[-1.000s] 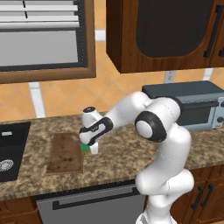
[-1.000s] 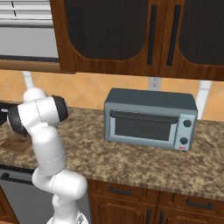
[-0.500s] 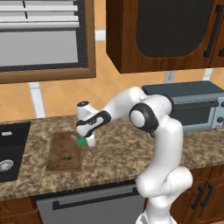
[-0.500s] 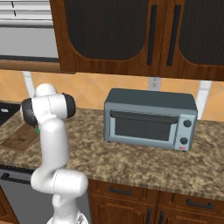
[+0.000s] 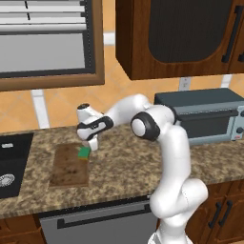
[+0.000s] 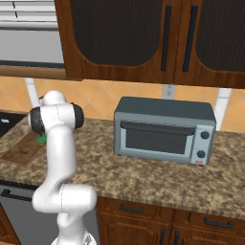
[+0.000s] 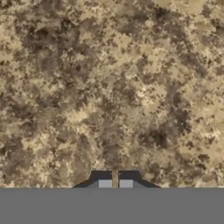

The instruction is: Pick up the sponge from the counter and clean the cutting board by briefly scrubbing or pressing down on the cutting board. Once finished, release the sponge.

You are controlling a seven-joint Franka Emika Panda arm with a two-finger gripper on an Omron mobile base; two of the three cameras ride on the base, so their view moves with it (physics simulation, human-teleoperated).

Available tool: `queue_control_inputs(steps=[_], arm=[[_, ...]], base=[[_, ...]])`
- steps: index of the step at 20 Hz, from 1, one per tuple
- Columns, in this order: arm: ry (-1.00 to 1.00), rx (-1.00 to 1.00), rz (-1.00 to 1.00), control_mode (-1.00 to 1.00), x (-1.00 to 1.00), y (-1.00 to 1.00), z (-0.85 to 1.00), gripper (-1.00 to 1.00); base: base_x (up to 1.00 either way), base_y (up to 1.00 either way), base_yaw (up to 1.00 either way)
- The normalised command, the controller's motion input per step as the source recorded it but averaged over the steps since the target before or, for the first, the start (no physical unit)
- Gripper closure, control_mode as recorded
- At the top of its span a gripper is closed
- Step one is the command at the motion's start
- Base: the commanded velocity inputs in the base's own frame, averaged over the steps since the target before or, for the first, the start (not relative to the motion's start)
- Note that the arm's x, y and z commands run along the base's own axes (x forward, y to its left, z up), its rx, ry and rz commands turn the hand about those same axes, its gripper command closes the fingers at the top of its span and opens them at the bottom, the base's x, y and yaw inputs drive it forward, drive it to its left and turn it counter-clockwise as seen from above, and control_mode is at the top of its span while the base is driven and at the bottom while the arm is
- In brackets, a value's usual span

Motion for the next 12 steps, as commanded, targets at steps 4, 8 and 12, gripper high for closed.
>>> queue_control_inputs(steps=[4,8,12], arm=[[-0.04,-0.02,-0.14,-1.00,0.02,0.14,0.01,1.00],[-0.17,0.00,-0.01,-1.00,-0.51,-0.05,0.10,1.00],[-0.23,0.02,0.00,-1.00,-0.94,-0.47,0.03,-1.00]], base=[[0.00,0.00,0.00],[0.00,0.00,0.00],[0.00,0.00,0.00]])
